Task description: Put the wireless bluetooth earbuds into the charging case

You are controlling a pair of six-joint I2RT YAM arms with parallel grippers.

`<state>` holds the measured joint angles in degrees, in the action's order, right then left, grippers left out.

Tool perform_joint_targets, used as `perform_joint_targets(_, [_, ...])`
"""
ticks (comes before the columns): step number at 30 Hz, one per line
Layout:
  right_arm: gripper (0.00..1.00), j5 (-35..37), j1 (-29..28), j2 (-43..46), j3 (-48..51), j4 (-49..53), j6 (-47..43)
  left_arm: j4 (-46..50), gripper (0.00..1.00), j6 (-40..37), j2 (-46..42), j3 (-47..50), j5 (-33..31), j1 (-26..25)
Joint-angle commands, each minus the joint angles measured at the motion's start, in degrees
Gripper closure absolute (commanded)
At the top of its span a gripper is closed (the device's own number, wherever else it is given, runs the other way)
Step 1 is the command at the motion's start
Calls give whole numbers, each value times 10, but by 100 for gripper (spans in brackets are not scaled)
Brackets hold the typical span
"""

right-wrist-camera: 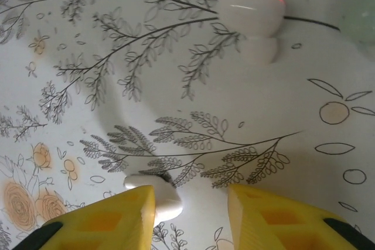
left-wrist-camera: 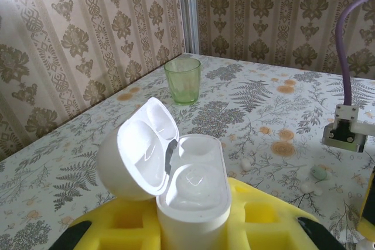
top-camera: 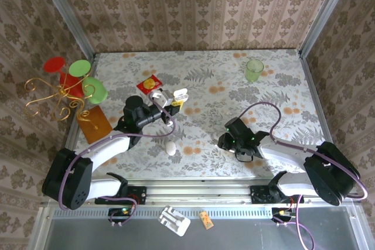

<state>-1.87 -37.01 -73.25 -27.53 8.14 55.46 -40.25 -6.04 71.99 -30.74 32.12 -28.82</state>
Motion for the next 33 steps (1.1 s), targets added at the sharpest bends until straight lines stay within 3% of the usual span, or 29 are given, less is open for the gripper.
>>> perform_joint_targets(1, [63, -35, 8, 8, 11, -55, 50, -20, 100, 9, 5, -9, 16, 2])
perform_joint_targets(20, [63, -96, 6, -46, -21, -37, 19, -17, 100, 7, 3, -12, 16, 1])
perform_joint_targets(33, [63, -97, 7, -144, -127, -14, -52, -15, 100, 0, -10, 0, 4, 2])
